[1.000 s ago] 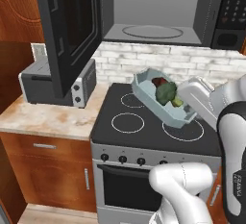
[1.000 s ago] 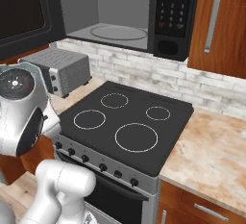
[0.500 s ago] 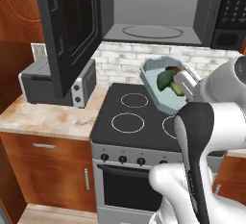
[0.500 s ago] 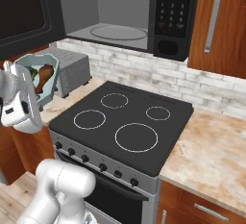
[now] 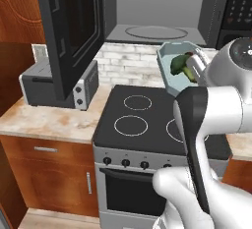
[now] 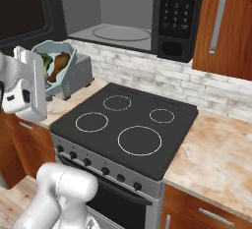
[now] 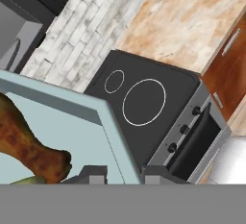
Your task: Place the tupperware containing the chicken drumstick and broccoli meal in the microwave. Close the microwave door and press the start button to reheat the meal.
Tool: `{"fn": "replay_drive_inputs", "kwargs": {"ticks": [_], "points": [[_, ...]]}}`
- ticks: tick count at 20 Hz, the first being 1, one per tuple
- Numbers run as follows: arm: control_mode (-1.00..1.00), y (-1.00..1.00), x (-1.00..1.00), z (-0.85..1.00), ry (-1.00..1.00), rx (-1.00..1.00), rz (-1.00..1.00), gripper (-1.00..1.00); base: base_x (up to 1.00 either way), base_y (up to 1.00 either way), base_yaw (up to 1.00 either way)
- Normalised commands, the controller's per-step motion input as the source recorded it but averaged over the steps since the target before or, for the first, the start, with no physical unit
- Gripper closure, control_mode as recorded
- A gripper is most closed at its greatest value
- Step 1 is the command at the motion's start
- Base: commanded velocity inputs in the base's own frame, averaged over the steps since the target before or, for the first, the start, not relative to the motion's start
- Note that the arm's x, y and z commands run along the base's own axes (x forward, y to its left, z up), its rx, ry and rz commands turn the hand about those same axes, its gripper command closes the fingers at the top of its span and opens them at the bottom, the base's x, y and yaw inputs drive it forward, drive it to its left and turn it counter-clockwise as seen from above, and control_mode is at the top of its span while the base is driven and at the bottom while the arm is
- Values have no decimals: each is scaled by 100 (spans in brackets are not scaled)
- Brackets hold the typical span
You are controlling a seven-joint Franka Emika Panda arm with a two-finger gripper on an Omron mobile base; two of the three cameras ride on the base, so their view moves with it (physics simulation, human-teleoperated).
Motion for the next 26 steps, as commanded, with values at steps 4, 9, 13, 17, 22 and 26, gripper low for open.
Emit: {"fn": "replay_drive_inputs", "kwargs": {"ticks": [4, 9, 13, 17, 22, 26], "points": [[-100, -19, 28, 28, 0, 1, -3, 100, 0, 0, 0], [-100, -20, 44, 27, -1, 4, 0, 100, 0, 0, 0], [-100, -21, 51, 10, 0, 2, 0, 100, 0, 0, 0], [-100, -21, 56, 10, -2, 0, 0, 100, 0, 0, 0], [-100, -17, 57, 12, -3, 0, 0, 100, 0, 0, 0], [-100, -10, 64, 21, 0, 0, 0, 100, 0, 0, 0]]}}
